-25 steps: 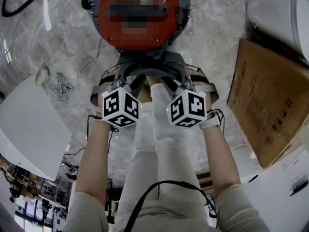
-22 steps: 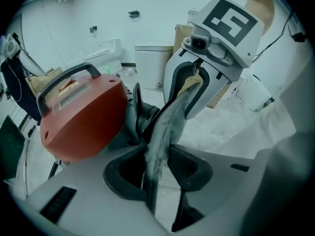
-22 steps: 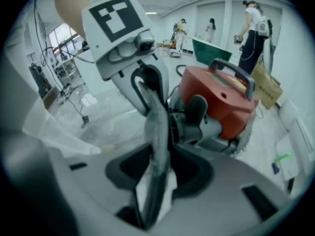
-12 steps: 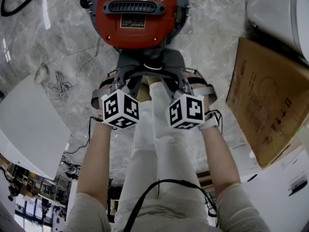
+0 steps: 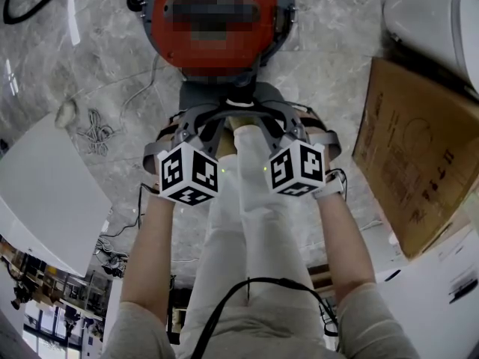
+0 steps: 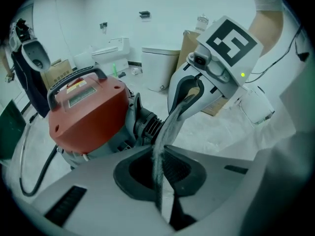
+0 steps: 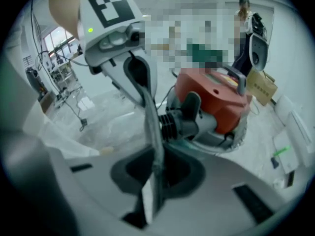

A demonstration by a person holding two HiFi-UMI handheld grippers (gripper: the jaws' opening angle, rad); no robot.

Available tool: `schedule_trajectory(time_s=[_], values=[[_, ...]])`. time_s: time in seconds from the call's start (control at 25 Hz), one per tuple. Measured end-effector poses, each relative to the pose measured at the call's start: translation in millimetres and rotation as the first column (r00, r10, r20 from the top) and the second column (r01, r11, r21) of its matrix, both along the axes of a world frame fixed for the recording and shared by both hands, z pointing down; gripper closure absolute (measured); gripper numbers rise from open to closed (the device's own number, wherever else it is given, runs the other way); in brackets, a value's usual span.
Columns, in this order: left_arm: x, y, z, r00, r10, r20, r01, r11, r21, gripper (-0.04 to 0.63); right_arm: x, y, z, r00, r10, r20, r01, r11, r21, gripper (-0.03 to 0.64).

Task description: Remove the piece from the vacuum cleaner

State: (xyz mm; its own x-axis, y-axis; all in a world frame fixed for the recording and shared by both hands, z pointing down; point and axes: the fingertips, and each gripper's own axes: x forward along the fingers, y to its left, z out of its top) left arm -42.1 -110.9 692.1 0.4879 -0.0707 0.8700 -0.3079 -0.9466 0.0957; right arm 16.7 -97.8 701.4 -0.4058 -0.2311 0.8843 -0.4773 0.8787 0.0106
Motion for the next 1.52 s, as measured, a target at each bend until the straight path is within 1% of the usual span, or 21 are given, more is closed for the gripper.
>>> schedule_trajectory(time_s=[0.08,0.16,0.24,0.32,0.44,0.6,0.64,0.72,0.8,0.88,1.04,1.16,1.28,1.44,1.52], values=[[0,4,0,0.997,-0.066,-0.03,0.065,0.997,-0.034,0.558,2,-1,-1,0.999,-0.027,-0.032,0.028,1.0,0.014,0.568],[-2,8,3,0.99,-0.13,-0.054,0.127,0.99,-0.066,0.558,1,0,-3,0.995,-0.064,-0.071,0.066,0.997,0.031,0.572],[-5,10,7,0.985,-0.166,-0.056,0.161,0.984,-0.081,0.558,-1,1,-5,0.991,-0.09,-0.099,0.094,0.995,0.042,0.574],[-6,12,13,0.985,-0.167,-0.042,0.163,0.983,-0.082,0.559,-3,1,-9,0.989,-0.098,-0.113,0.104,0.993,0.048,0.575],[-8,13,20,0.99,-0.143,-0.008,0.142,0.986,-0.082,0.56,-6,3,-14,0.987,-0.101,-0.124,0.109,0.993,0.052,0.575],[-11,12,28,0.991,-0.132,0.027,0.134,0.985,-0.106,0.558,-12,5,-19,0.98,-0.139,-0.143,0.149,0.987,0.067,0.577],[-11,11,29,0.99,-0.136,0.029,0.139,0.984,-0.114,0.558,-12,5,-19,0.981,-0.133,-0.139,0.143,0.987,0.068,0.577],[-10,12,27,0.987,-0.156,0.027,0.158,0.979,-0.132,0.559,-11,5,-17,0.989,-0.086,-0.118,0.094,0.993,0.065,0.577],[-10,13,22,0.979,-0.205,0.017,0.205,0.966,-0.157,0.56,-8,5,-15,0.995,-0.021,-0.098,0.026,0.998,0.057,0.577],[-9,13,16,0.97,-0.243,0.009,0.242,0.957,-0.161,0.56,-5,5,-13,0.996,0.04,-0.083,-0.036,0.998,0.045,0.577],[-5,12,6,0.971,-0.24,0.004,0.238,0.963,-0.126,0.559,1,7,-6,0.991,0.121,-0.064,-0.12,0.993,0.014,0.577],[0,11,-3,0.977,-0.212,-0.006,0.211,0.974,-0.087,0.558,5,8,4,0.987,0.144,-0.065,-0.146,0.989,-0.02,0.577],[4,13,-8,0.983,-0.186,0.003,0.186,0.981,-0.052,0.558,8,10,10,0.986,0.158,-0.062,-0.161,0.986,-0.045,0.577],[5,14,-4,0.976,-0.218,-0.006,0.217,0.973,-0.072,0.558,9,10,12,0.983,0.171,-0.07,-0.175,0.983,-0.049,0.58],[2,13,-3,0.974,-0.226,-0.001,0.225,0.972,-0.072,0.558,8,10,8,0.985,0.154,-0.083,-0.157,0.987,-0.031,0.583]])
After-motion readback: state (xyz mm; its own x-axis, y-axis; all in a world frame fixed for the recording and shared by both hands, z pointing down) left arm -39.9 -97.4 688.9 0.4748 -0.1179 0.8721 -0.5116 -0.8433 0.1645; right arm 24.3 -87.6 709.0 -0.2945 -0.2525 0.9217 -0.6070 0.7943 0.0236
